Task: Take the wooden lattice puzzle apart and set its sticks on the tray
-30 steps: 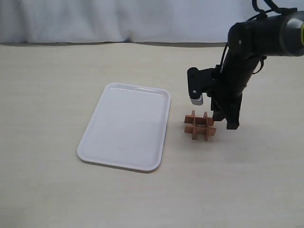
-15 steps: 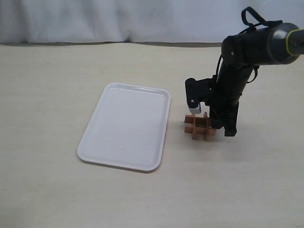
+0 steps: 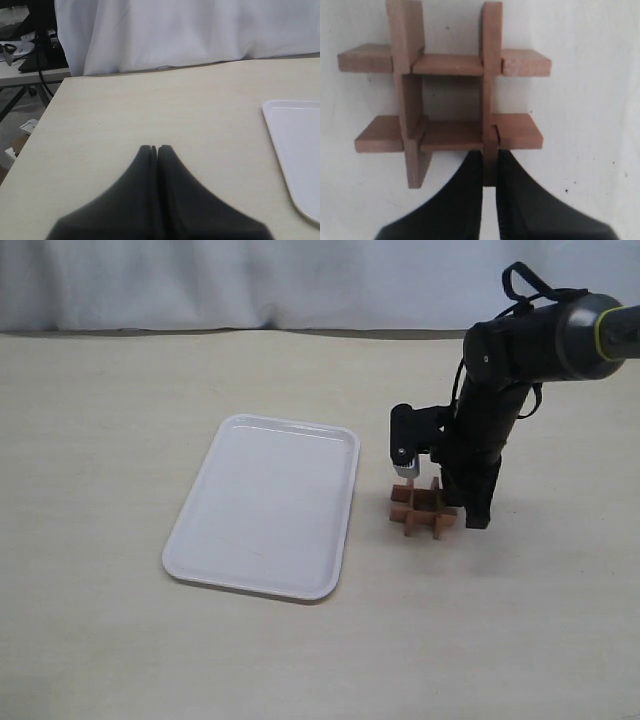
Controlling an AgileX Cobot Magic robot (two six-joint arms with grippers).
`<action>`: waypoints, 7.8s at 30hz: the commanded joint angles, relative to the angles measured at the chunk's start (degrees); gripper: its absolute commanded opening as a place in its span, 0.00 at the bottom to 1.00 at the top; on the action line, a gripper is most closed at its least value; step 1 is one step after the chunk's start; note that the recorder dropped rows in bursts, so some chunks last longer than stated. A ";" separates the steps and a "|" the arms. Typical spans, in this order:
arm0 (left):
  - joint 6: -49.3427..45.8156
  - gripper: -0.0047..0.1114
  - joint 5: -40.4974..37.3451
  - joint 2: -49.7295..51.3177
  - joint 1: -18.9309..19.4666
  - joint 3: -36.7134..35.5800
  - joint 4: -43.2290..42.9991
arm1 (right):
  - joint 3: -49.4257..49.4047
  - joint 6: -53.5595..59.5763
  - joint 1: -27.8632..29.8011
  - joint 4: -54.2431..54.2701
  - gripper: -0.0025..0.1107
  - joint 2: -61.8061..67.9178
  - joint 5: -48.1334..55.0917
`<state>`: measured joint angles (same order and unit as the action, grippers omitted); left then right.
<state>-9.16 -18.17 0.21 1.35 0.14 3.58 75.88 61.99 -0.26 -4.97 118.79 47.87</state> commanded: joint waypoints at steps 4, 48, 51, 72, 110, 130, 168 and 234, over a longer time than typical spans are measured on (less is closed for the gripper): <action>0.03 0.04 0.46 -0.21 -0.02 -0.14 -0.02 | -0.06 -0.33 0.16 -0.43 0.06 -1.66 1.84; 0.03 0.04 0.46 -0.21 -0.02 -0.14 -0.13 | -0.06 0.28 -8.68 55.89 0.06 -11.68 -7.58; 0.03 0.04 0.46 -0.21 -0.02 -0.14 -0.02 | -0.06 0.28 -11.97 55.89 0.06 -11.68 -10.43; 0.03 0.04 0.46 -0.21 -0.02 -0.14 -0.02 | -0.06 0.13 -17.19 42.48 0.06 -1.72 -17.63; 0.03 0.04 0.46 -0.21 -0.02 -0.14 -0.05 | 1.92 -22.68 -17.19 26.31 0.73 -3.49 -18.96; 0.03 0.04 0.46 -0.21 -0.02 -0.14 -0.05 | 4.72 -32.70 -17.19 0.75 0.23 -16.42 8.44; 0.03 0.04 0.46 -0.21 -0.02 -0.14 -0.05 | -6.62 -33.68 -7.25 1.51 0.38 -16.20 13.51; 0.03 0.04 0.46 -0.21 -0.02 -0.14 -0.05 | -16.63 -16.98 -6.45 -13.92 0.06 -8.30 -13.28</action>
<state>-9.16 -18.17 0.21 1.35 0.14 3.58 59.22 45.38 -6.96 -18.63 111.51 34.24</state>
